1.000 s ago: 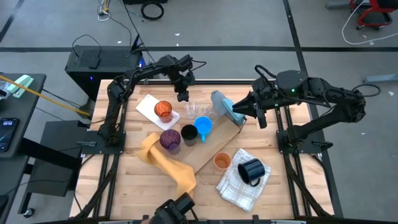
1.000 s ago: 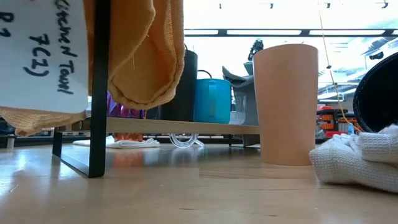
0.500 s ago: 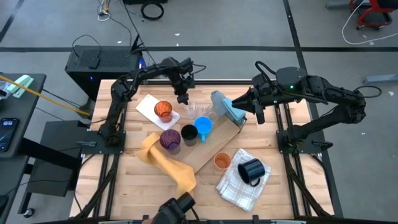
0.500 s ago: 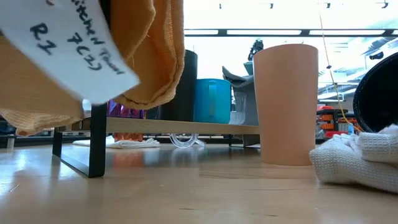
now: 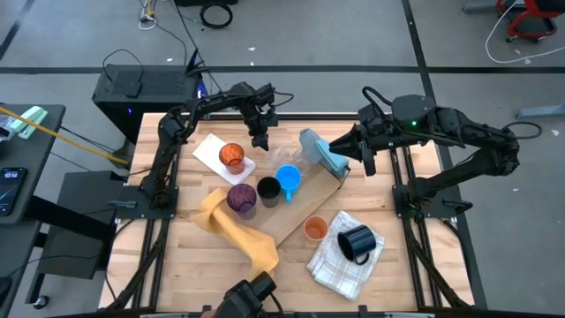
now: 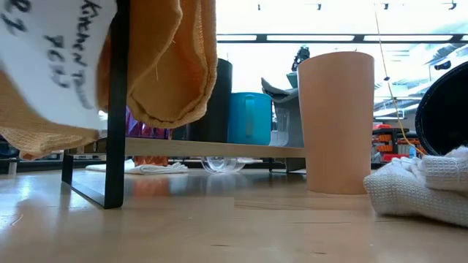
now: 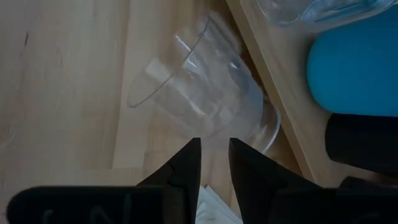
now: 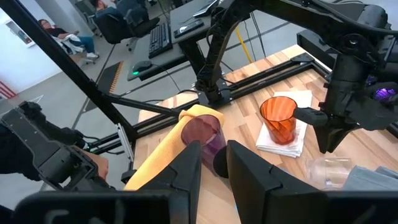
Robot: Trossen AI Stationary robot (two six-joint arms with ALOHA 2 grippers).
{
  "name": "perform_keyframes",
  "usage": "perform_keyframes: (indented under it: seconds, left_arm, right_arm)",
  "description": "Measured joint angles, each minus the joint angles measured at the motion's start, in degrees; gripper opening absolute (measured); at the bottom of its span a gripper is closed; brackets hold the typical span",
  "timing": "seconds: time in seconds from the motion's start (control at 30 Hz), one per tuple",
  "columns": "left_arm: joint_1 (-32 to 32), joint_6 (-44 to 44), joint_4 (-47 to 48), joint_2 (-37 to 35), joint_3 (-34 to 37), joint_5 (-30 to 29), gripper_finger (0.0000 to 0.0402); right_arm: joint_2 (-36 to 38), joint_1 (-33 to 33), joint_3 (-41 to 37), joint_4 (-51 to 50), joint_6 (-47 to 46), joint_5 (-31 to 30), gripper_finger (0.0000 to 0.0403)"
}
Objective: Stack small to large cups/mugs on shelf
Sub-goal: Put the transparent mug on the shelf
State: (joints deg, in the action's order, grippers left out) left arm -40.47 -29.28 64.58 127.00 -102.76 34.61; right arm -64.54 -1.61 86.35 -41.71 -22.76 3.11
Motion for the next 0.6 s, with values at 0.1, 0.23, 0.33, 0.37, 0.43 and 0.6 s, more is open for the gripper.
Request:
perform_keyframes:
  seconds: [0.1, 0.23, 0.33, 0.37, 0.43, 0.6]
  left_arm:
    - [-0.91, 0.14, -0.25, -0.13, -0.20, 0.05, 0.0092]
    - [-2.85, 1.51, 1.88, -0.18, -5.18, 1.25, 0.0093]
    - [-4.35, 1.64, 3.33, -0.51, -11.78, 6.46, 0.0090]
    - [-4.50, 1.68, 3.20, -0.94, -14.44, 7.90, 0.0088]
    - [-4.85, 1.66, 3.17, -2.51, -20.10, 9.89, 0.0083]
    - [-5.18, 3.60, -4.62, -8.41, -31.29, 15.28, 0.0070]
  right_arm:
    - [-0.96, -1.19, 0.00, -0.63, 0.00, 0.41, 0.0084]
    - [-3.93, -5.41, 0.00, -0.40, 0.56, 5.69, 0.0084]
    - [-6.67, -8.67, 0.00, 1.66, 2.23, 10.28, 0.0084]
    - [-7.58, -9.72, -0.02, 2.77, 2.98, 11.65, 0.0084]
    - [-8.92, -11.62, -0.02, 6.03, 4.12, 14.06, 0.0084]
    - [-10.61, -17.57, -0.02, 10.24, 5.89, 19.50, 0.0084]
